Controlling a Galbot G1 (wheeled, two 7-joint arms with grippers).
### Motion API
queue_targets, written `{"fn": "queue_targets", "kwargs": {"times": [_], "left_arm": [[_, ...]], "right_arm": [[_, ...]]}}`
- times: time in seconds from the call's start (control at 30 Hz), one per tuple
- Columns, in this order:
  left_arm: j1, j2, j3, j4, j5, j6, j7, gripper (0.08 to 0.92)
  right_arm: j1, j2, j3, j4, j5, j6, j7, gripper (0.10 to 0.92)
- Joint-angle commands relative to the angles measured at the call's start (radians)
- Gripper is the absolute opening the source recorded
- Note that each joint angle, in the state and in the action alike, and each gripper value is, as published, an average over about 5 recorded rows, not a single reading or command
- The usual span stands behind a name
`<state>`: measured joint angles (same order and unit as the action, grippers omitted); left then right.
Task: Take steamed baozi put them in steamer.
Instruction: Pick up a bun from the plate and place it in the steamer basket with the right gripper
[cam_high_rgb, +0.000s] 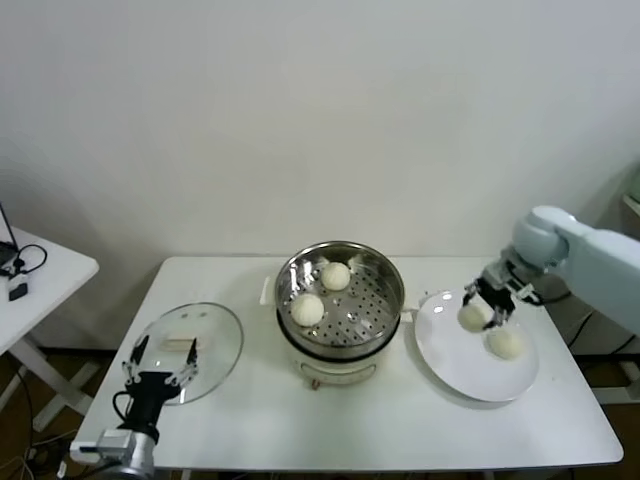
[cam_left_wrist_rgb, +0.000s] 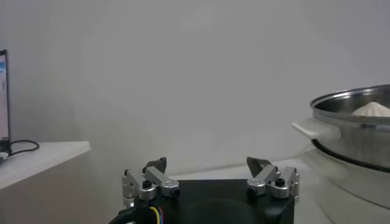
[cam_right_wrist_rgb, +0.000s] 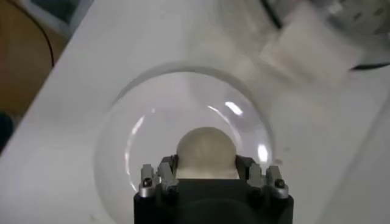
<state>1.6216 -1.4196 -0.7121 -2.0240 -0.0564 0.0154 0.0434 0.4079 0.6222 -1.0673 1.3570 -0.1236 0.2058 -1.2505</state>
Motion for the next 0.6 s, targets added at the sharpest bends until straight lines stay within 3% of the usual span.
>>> {"fn": "queue_targets", "kwargs": {"times": [0.03, 0.3, 0.6], "left_arm": [[0.007, -0.005, 0.006, -0.005, 0.006, 0.003, -0.001, 0.823], [0.046, -0.008, -0.008, -0.027, 0.001, 0.008, 0.008, 0.823], [0.068, 0.001, -0.041, -0.033, -0.007, 0.001, 0.006, 0.823]], "right_arm": [[0.423, 0.16, -0.099, 0.138, -0.099, 0.273, -0.028, 0.636], [0.366, 0.32, -0.029, 0.323, -0.156, 0.28, -0.023, 0.636], [0.189, 0.387, -0.065, 0.34, -0.153, 0.225, -0.022, 0.631]]}}
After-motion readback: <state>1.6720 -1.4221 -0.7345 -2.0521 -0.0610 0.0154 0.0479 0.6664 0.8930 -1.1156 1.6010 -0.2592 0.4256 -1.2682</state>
